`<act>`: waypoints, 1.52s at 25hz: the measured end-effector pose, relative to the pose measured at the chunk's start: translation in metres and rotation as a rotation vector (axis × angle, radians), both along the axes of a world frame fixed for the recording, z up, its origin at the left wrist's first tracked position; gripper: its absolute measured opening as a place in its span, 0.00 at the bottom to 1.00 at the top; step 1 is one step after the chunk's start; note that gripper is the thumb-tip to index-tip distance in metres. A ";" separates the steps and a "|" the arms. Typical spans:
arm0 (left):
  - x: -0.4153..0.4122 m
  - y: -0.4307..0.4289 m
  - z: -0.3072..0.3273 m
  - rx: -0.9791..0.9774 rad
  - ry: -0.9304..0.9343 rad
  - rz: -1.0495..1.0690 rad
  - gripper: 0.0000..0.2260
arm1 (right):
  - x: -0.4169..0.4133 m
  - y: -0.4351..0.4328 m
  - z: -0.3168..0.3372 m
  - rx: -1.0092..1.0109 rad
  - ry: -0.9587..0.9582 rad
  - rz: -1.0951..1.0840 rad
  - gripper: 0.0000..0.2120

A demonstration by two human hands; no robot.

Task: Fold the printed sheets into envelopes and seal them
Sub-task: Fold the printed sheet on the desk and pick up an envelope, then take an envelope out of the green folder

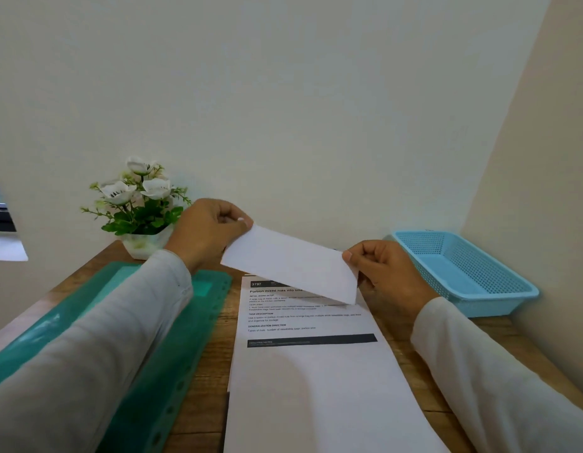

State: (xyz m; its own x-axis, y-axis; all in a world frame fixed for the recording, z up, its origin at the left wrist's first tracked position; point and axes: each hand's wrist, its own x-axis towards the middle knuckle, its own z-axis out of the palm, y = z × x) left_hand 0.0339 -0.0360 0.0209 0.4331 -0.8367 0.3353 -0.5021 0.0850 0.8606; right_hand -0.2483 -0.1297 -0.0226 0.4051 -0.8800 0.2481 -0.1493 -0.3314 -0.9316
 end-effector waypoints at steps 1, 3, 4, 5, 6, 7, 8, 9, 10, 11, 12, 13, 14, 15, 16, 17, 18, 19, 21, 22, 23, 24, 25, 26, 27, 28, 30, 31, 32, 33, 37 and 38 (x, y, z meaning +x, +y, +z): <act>0.003 -0.003 -0.009 0.081 -0.062 -0.010 0.02 | -0.002 -0.004 -0.003 0.009 0.063 -0.005 0.09; 0.004 -0.008 -0.027 0.236 -0.201 -0.033 0.02 | -0.006 -0.013 -0.008 -0.029 0.235 -0.015 0.08; 0.005 -0.010 -0.035 0.305 -0.277 -0.042 0.03 | -0.008 -0.016 -0.009 -0.065 0.318 -0.026 0.08; 0.005 -0.012 -0.041 0.357 -0.344 -0.050 0.03 | -0.009 -0.018 -0.011 -0.101 0.385 -0.043 0.08; 0.005 -0.013 -0.046 0.388 -0.395 -0.057 0.04 | -0.010 -0.020 -0.012 -0.135 0.430 -0.059 0.07; 0.005 -0.015 -0.049 0.401 -0.433 -0.060 0.04 | -0.011 -0.021 -0.013 -0.160 0.456 -0.078 0.07; 0.004 -0.015 -0.050 0.401 -0.459 -0.059 0.03 | -0.012 -0.021 -0.014 -0.174 0.466 -0.094 0.06; 0.004 -0.016 -0.051 0.398 -0.477 -0.058 0.03 | -0.012 -0.022 -0.015 -0.180 0.469 -0.111 0.05; 0.003 -0.016 -0.051 0.393 -0.492 -0.059 0.03 | -0.013 -0.023 -0.016 -0.180 0.472 -0.123 0.04; 0.003 -0.015 -0.052 0.392 -0.509 -0.058 0.02 | -0.013 -0.023 -0.017 -0.180 0.479 -0.135 0.05; 0.002 -0.015 -0.052 0.395 -0.529 -0.057 0.02 | -0.013 -0.024 -0.018 -0.180 0.489 -0.145 0.05; 0.001 -0.015 -0.052 0.401 -0.542 -0.054 0.02 | -0.013 -0.025 -0.018 -0.183 0.498 -0.152 0.06; 0.001 -0.016 -0.053 0.406 -0.547 -0.050 0.02 | -0.013 -0.025 -0.019 -0.188 0.507 -0.156 0.06; 0.001 -0.016 -0.053 0.411 -0.546 -0.043 0.03 | -0.013 -0.026 -0.020 -0.193 0.514 -0.162 0.07; 0.001 -0.016 -0.054 0.414 -0.542 -0.035 0.04 | -0.012 -0.026 -0.021 -0.196 0.520 -0.170 0.07; 0.001 -0.016 -0.054 0.411 -0.538 -0.028 0.04 | -0.013 -0.026 -0.021 -0.195 0.524 -0.179 0.07; 0.001 -0.016 -0.054 0.405 -0.538 -0.022 0.05 | -0.013 -0.026 -0.022 -0.192 0.525 -0.186 0.07; 0.001 -0.016 -0.054 0.397 -0.543 -0.019 0.05 | -0.014 -0.027 -0.023 -0.190 0.527 -0.191 0.07; -0.001 -0.015 -0.054 0.392 -0.563 -0.021 0.05 | -0.013 -0.027 -0.024 -0.189 0.532 -0.202 0.07; -0.002 -0.015 -0.054 0.392 -0.574 -0.023 0.06 | -0.013 -0.028 -0.025 -0.191 0.538 -0.207 0.07; -0.003 -0.014 -0.052 0.385 -0.583 -0.023 0.06 | -0.013 -0.028 -0.024 -0.193 0.547 -0.211 0.07; -0.005 -0.012 -0.050 0.369 -0.588 -0.020 0.06 | -0.013 -0.027 -0.024 -0.193 0.555 -0.213 0.07; -0.006 -0.010 -0.045 0.340 -0.588 -0.011 0.06 | -0.013 -0.026 -0.023 -0.191 0.559 -0.214 0.07; -0.007 -0.007 -0.038 0.300 -0.583 0.003 0.06 | -0.012 -0.024 -0.021 -0.197 0.553 -0.214 0.07; -0.009 -0.003 -0.030 0.248 -0.573 0.018 0.06 | -0.011 -0.020 -0.018 -0.209 0.536 -0.215 0.07; -0.010 0.001 -0.019 0.195 -0.553 0.030 0.06 | -0.009 -0.015 -0.014 -0.229 0.508 -0.220 0.07; -0.015 0.015 0.004 0.103 -0.510 0.039 0.06 | -0.005 -0.002 0.000 -0.290 0.439 -0.230 0.07; -0.016 0.025 0.014 0.070 -0.501 0.036 0.06 | -0.001 0.006 0.008 -0.326 0.401 -0.222 0.07; -0.016 0.036 0.022 0.053 -0.495 0.028 0.06 | 0.002 0.015 0.017 -0.363 0.365 -0.200 0.08; -0.016 0.049 0.027 0.051 -0.487 0.014 0.06 | 0.006 0.025 0.025 -0.392 0.335 -0.169 0.09; 0.007 0.106 0.025 0.146 -0.502 -0.054 0.05 | 0.027 0.067 0.044 -0.419 0.270 -0.038 0.09; 0.016 0.120 0.021 0.178 -0.516 -0.058 0.06 | 0.033 0.079 0.046 -0.409 0.263 0.006 0.08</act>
State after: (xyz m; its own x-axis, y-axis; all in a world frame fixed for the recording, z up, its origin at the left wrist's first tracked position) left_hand 0.0498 0.0842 0.0421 0.2012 -0.9174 0.3433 -0.8615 0.0011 0.5078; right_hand -0.2148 -0.0506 0.0234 0.5056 -0.7289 0.4617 -0.3591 -0.6643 -0.6556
